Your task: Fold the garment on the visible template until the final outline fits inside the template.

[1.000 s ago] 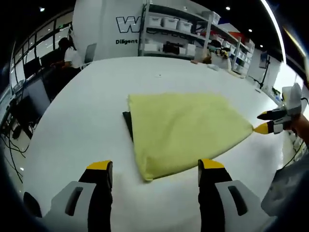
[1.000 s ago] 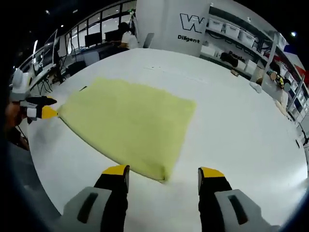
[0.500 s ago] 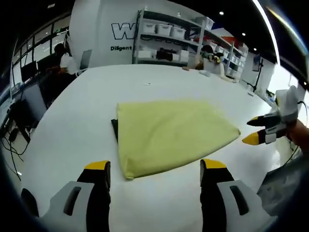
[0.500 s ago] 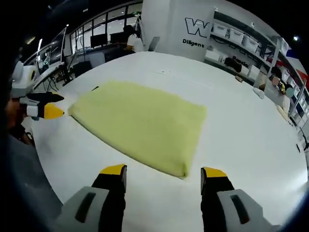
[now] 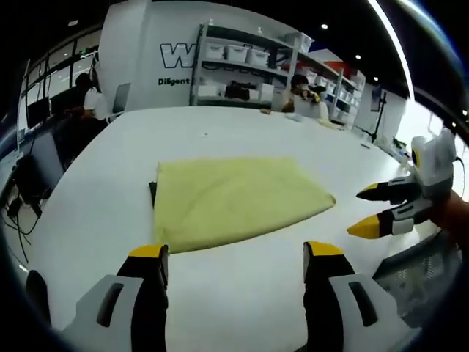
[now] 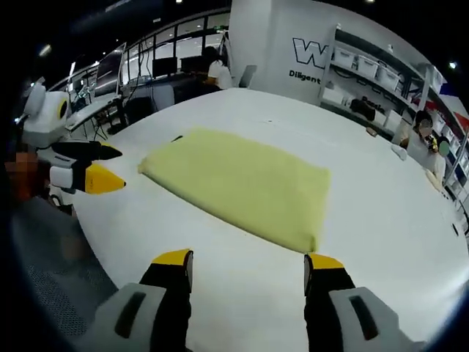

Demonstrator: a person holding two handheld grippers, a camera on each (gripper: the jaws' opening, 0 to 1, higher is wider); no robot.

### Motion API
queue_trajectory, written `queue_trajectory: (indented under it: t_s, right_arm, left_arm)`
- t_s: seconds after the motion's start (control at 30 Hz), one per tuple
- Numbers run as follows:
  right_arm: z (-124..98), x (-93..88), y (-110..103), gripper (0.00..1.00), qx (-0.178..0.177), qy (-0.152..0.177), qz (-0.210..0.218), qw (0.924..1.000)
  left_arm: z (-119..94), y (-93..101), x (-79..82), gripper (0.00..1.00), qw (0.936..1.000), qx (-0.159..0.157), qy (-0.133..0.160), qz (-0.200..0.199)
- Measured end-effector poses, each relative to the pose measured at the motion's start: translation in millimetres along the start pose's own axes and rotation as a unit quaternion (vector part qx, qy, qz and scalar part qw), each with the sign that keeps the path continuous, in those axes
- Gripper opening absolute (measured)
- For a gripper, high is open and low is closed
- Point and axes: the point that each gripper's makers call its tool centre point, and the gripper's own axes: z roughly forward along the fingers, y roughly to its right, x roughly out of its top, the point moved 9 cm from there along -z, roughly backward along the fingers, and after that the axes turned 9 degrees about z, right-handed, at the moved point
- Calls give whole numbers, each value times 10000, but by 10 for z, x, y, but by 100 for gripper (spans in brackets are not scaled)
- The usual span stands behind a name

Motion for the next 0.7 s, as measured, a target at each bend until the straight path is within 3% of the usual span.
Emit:
queue_trajectory:
  t_s: [0.23,0.43,0.5,0.7]
  right_arm:
    - [-102,-33,-87,58,67,206,30,9998]
    - [-79,-59,-60,58,70,296,175,9994]
    - [-81,-6,-47,59,52,467,202,9987]
    - [-62,-9,-43,60,62,474,198,9987]
  left_arm:
    - [-150,92,-49,69,9999,-16,109,-31]
    - [-115,62,-49,68,9999,-8,162,-6]
    - [-76,57,-19,68,9997,36,218,122]
    - [-63,42,2,69,9994,104,286,175]
